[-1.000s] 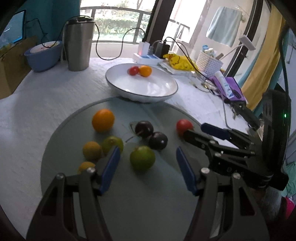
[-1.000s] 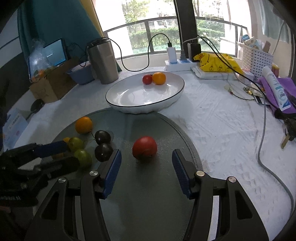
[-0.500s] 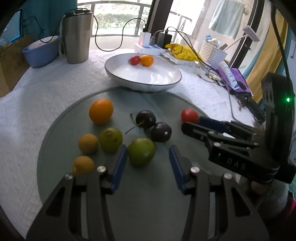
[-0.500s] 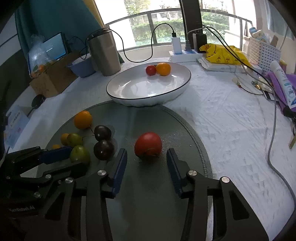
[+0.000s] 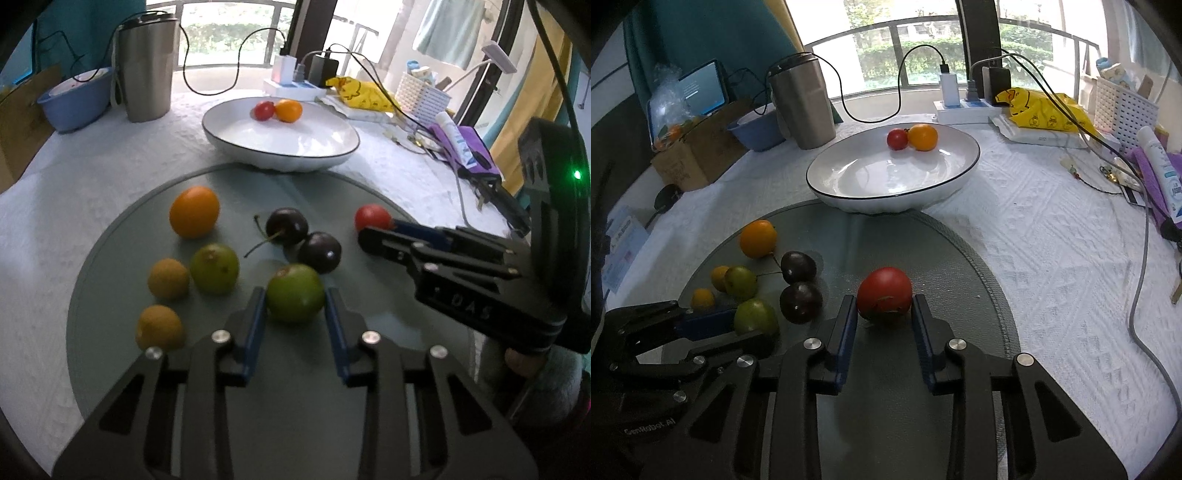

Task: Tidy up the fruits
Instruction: 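Grasp the green lime with the left tool while the right tool grasps the large red tomato, then lift the lime and tomato and carry both over the white bowl, then open the left tool to drop the lime while the right tool releases the tomato in the bowl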

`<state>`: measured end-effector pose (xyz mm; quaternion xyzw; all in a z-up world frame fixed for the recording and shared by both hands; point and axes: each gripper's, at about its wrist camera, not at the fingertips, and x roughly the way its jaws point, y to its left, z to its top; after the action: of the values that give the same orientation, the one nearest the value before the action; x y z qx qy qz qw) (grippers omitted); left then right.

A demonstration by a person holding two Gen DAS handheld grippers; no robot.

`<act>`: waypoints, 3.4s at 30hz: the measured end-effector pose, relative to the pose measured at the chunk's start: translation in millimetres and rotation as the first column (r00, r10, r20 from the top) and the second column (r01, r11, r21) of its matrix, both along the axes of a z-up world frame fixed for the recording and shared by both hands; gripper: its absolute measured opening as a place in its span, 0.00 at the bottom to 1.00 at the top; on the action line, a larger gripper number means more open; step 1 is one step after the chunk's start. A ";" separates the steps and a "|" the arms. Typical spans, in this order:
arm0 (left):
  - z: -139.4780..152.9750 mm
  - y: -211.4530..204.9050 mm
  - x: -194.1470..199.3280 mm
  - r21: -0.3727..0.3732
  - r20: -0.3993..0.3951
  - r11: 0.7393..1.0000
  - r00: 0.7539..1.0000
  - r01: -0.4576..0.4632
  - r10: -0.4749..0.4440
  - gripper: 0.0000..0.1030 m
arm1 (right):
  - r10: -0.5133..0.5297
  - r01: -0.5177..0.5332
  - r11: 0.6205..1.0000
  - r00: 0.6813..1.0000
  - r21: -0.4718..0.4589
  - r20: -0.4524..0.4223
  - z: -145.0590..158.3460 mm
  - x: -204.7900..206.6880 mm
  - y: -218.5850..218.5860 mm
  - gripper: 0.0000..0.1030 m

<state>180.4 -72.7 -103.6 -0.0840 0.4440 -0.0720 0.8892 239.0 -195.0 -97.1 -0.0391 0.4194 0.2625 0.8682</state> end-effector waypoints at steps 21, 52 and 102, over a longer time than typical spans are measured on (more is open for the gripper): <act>42.0 -8.0 -8.0 0.118 0.173 0.993 0.984 0.017 -0.038 0.32 | -0.010 0.009 1.000 0.998 0.008 0.064 26.8 0.4 -1.1 0.31; 56.5 33.4 76.7 0.101 0.188 0.995 0.982 -0.021 0.002 0.32 | -0.003 0.001 1.000 0.994 0.021 0.106 51.4 63.2 13.6 0.31; 55.0 59.1 82.6 0.060 0.132 0.996 0.989 -0.070 0.062 0.44 | -0.012 0.014 1.000 0.990 -0.016 0.142 53.8 60.8 30.6 0.32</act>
<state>263.1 -13.5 -48.6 -0.0649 0.3843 -0.0336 0.9203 299.8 -164.3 -43.3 -0.0621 0.3592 0.2499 0.8970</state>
